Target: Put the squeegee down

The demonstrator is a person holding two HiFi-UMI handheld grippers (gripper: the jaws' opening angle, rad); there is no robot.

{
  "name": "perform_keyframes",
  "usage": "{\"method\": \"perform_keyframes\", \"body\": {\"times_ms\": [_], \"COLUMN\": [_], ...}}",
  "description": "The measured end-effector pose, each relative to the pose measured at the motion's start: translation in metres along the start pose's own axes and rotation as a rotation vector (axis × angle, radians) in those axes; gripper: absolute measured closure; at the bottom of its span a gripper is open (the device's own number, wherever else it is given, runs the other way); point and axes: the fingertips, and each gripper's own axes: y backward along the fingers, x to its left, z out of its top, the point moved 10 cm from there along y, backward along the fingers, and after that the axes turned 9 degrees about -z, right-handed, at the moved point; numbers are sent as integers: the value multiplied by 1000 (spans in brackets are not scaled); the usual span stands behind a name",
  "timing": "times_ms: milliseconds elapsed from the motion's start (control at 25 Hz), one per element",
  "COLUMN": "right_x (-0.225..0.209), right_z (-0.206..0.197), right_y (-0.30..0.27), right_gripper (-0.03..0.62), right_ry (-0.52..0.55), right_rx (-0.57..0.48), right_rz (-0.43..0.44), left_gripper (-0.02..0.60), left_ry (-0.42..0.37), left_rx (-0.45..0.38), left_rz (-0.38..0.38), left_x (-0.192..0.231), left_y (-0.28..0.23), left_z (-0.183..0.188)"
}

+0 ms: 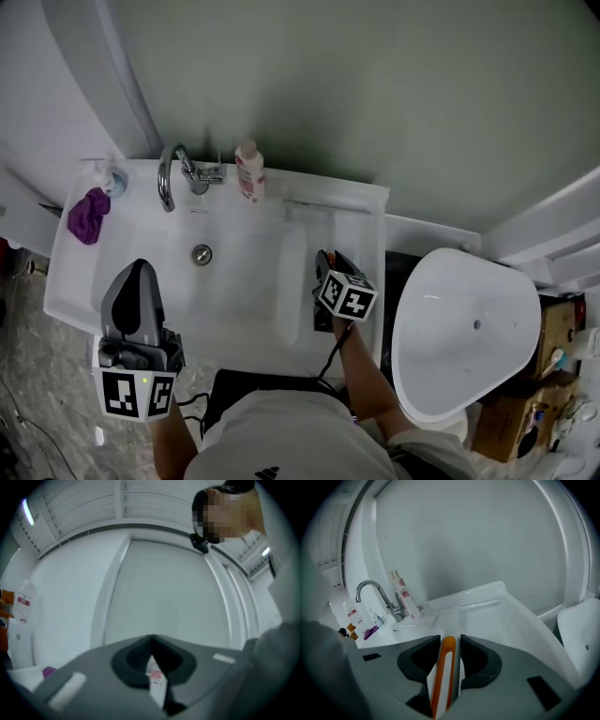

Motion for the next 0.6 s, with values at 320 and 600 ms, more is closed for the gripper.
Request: {"method": "perform_keyframes", "body": {"times_ms": [320,600], "right_x": [4,8], "right_z": [3,9], "right_y": [-24,-34], "right_gripper": [462,462], "right_ry": [-14,9], "right_rx": [30,46], "right_rz": [-25,-66], "left_gripper": [574,574], "left_ry": [-7,-9], "left_rx": [33,43], "left_rz": [46,71], "left_x": [8,15], "left_y": [7,11], "left_z": [-3,-3]}}
